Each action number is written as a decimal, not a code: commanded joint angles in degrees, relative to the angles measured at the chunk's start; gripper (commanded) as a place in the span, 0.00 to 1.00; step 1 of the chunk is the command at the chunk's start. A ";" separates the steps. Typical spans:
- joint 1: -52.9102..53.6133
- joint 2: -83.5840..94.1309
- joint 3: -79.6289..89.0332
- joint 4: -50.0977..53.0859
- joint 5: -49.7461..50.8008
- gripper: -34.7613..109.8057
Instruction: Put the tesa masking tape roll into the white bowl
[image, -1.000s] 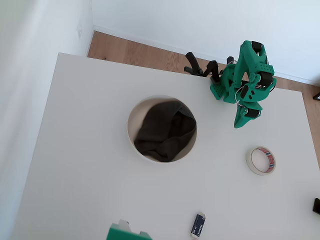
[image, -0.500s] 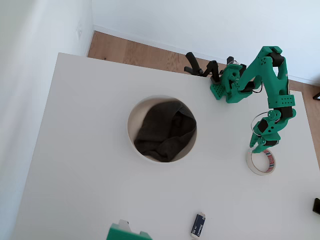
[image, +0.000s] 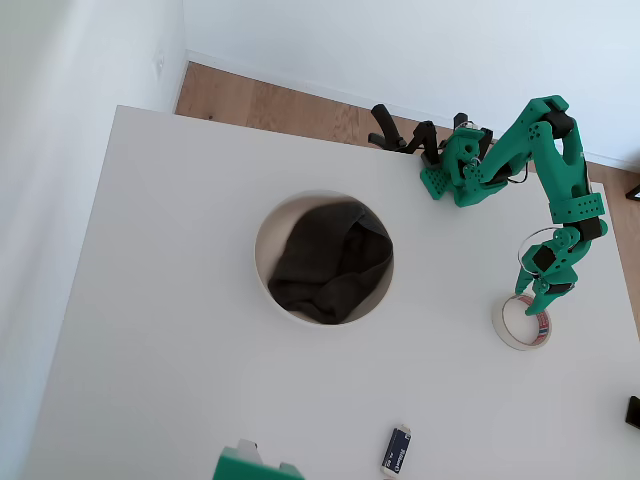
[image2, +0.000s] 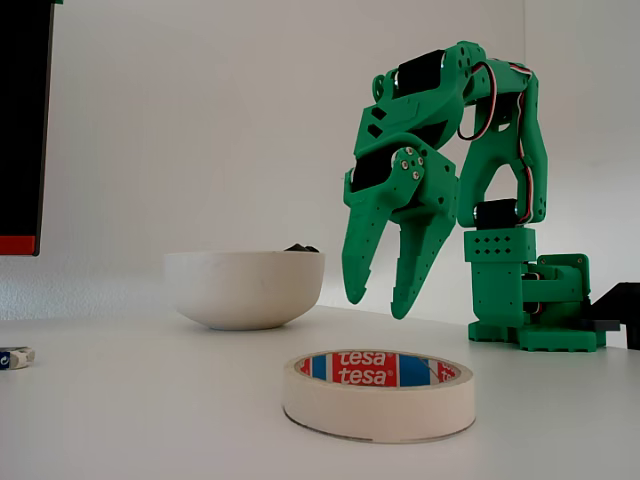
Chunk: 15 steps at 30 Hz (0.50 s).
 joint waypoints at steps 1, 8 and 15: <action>-1.14 -0.62 -3.60 1.32 0.97 0.34; -1.76 -0.88 -3.52 1.05 2.99 0.34; -4.39 -2.11 -3.52 1.23 4.83 0.34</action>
